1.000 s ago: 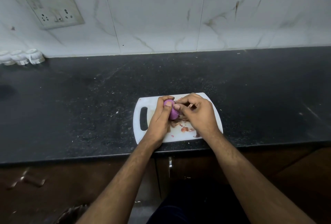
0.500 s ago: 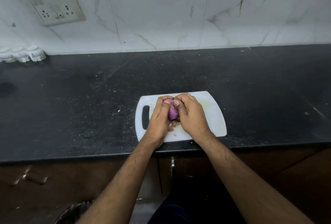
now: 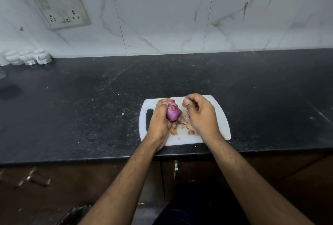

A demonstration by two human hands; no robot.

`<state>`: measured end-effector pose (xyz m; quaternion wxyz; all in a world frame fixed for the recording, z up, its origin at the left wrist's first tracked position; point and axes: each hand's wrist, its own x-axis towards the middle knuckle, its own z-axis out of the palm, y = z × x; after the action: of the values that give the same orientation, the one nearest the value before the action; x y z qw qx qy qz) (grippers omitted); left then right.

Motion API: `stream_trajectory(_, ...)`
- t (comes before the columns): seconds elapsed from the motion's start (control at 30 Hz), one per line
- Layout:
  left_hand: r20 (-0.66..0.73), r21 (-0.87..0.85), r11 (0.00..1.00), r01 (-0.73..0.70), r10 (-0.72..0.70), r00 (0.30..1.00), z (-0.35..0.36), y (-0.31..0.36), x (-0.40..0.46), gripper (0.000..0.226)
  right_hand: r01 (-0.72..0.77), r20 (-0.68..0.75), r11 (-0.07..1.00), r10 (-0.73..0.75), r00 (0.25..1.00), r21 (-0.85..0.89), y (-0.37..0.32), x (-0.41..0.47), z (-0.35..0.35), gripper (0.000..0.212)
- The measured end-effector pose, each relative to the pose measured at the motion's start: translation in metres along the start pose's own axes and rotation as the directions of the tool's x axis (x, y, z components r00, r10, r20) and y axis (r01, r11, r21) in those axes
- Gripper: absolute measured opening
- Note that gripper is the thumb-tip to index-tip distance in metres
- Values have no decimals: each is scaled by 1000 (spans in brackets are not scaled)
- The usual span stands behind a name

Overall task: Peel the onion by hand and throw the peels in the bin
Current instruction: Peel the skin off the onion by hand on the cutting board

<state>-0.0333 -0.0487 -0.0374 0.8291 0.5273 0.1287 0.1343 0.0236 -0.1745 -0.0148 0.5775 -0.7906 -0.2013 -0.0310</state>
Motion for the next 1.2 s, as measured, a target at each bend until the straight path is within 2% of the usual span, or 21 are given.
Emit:
stream_trajectory(0.1, -3, 26, 1000, 3, -3, 1000, 2, 2, -2, 21, -68, 45, 985, 76, 996, -161, 11, 5, -12, 28)
stream_trajectory(0.17, 5, 34, 999, 2, -2, 1000, 3, 1, -2, 20, -86, 62, 980, 99, 993, -179, 10, 3, -15, 28)
stream_trajectory(0.27, 17, 78, 997, -16, 15, 1000, 1, -2, 1, 20, 37, 51, 989, -30, 998, -144, -4, -4, -16, 17)
stream_trajectory(0.33, 28, 102, 994, -26, 23, 999, 1, -2, 0, 20, 124, 102, 983, -111, 989, -134, -14, -9, -13, 10)
stream_trajectory(0.4, 31, 104, 994, -18, 15, 999, 2, -1, -1, 19, 132, 144, 984, -115, 983, -119, -19, -11, -10, 3)
stream_trajectory(0.47, 35, 101, 995, -10, 6, 999, 2, 0, -2, 19, 134, 135, 982, -116, 984, -134, -19, -9, -7, 4)
stream_trajectory(0.53, 44, 108, 994, -16, 12, 999, 1, -1, -2, 19, 225, 145, 949, -196, 970, -222, -17, -6, -7, 8)
stream_trajectory(0.6, 52, 101, 995, -29, 23, 998, 0, -2, -2, 19, 366, 199, 855, -313, 929, -367, -14, -4, -5, 10)
stream_trajectory(0.7, 49, 104, 993, -59, 54, 997, 1, -5, -1, 19, 413, 269, 783, -319, 909, -466, -7, -1, 0, 14)
stream_trajectory(0.77, 35, 113, 992, -64, 61, 998, 2, -5, -1, 21, 374, 264, 817, -281, 923, -439, -4, -1, 4, 13)
stream_trajectory(0.87, 27, 123, 992, -32, 29, 999, 2, -4, -1, 24, 228, 195, 939, -181, 964, -257, -2, -6, 11, 15)
stream_trajectory(0.93, 28, 121, 993, -19, 16, 999, 2, -4, 0, 24, 154, 157, 971, -126, 980, -181, -1, -8, 14, 18)
stream_trajectory(1.07, 32, 80, 996, 25, -28, 999, 1, -2, 5, 20, -28, 148, 999, 24, 989, 22, 2, -12, 16, 25)
stream_trajectory(1.13, 12, 4, 997, 71, -71, 997, 0, 1, 10, 19, -137, 193, 972, 100, 976, 189, -1, -15, 18, 26)
stream_trajectory(1.2, 23, -15, 997, 72, -72, 997, -2, 1, 13, 19, -217, 255, 949, 157, 954, 230, -4, -15, 14, 25)
